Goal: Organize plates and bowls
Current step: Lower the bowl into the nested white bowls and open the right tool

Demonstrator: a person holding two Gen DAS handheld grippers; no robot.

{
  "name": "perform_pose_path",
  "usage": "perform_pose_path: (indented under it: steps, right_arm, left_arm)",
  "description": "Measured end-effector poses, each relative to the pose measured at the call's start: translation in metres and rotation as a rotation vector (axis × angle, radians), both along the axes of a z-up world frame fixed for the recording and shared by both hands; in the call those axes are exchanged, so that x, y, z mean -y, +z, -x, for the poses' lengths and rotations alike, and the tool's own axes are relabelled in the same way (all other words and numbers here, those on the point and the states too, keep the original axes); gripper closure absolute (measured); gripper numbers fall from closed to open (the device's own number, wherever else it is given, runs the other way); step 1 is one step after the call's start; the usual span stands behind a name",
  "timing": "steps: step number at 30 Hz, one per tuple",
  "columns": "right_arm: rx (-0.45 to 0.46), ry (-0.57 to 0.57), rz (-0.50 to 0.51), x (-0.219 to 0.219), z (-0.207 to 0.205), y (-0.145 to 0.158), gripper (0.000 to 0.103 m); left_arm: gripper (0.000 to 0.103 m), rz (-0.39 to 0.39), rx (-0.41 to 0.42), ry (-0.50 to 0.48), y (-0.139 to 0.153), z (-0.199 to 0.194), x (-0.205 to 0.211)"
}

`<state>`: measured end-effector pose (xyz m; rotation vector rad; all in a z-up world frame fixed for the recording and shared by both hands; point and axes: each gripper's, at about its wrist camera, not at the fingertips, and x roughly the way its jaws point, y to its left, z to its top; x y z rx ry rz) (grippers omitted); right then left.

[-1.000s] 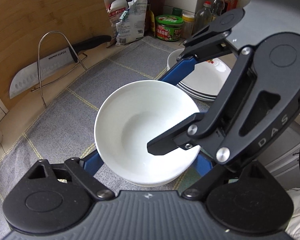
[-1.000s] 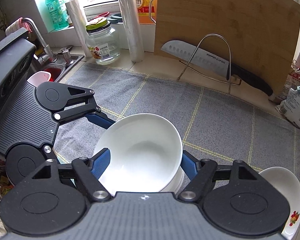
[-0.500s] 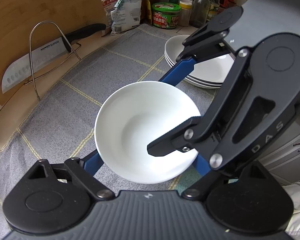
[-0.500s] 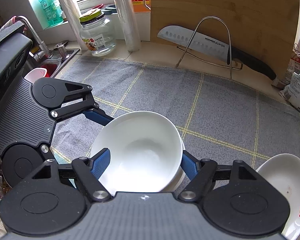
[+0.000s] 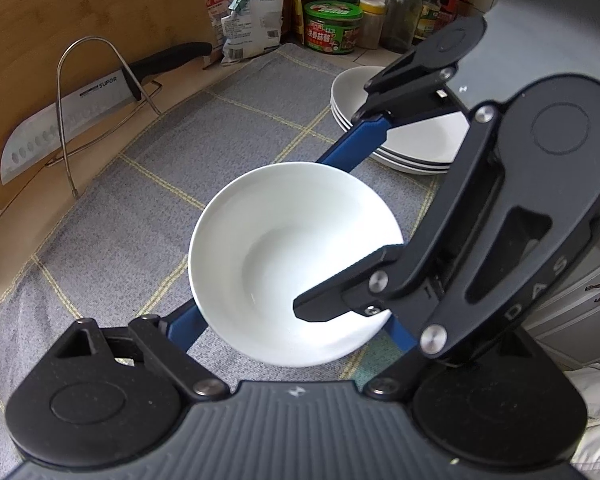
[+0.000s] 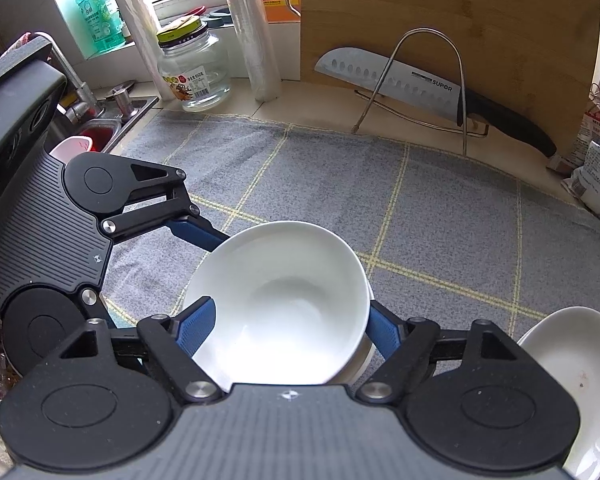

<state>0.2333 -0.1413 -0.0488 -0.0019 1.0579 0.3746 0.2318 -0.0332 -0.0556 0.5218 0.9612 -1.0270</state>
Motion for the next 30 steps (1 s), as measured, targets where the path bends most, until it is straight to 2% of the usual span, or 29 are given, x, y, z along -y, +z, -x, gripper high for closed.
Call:
perform_pose_path:
  steps: [6,13,25,30]
  right_arm:
    - [0.005,-0.013,-0.031,0.005,0.003,0.0,0.018]
    - [0.045,-0.056,-0.017,0.016,0.004,0.008,0.018]
    - [0.1,-0.128,0.072,0.039,0.008,0.006,0.023]
    - [0.113,-0.155,0.112,0.045,0.013,0.001,0.024]
  left_arm:
    - [0.01,0.002,-0.002,-0.004,-0.002,0.002,-0.002]
    - [0.01,0.019,0.012,-0.003,0.004,0.006,-0.005]
    - [0.009,0.078,0.055,0.058,0.022,0.013,-0.027]
    - [0.006,0.144,0.077,0.107,0.026,0.022,-0.043]
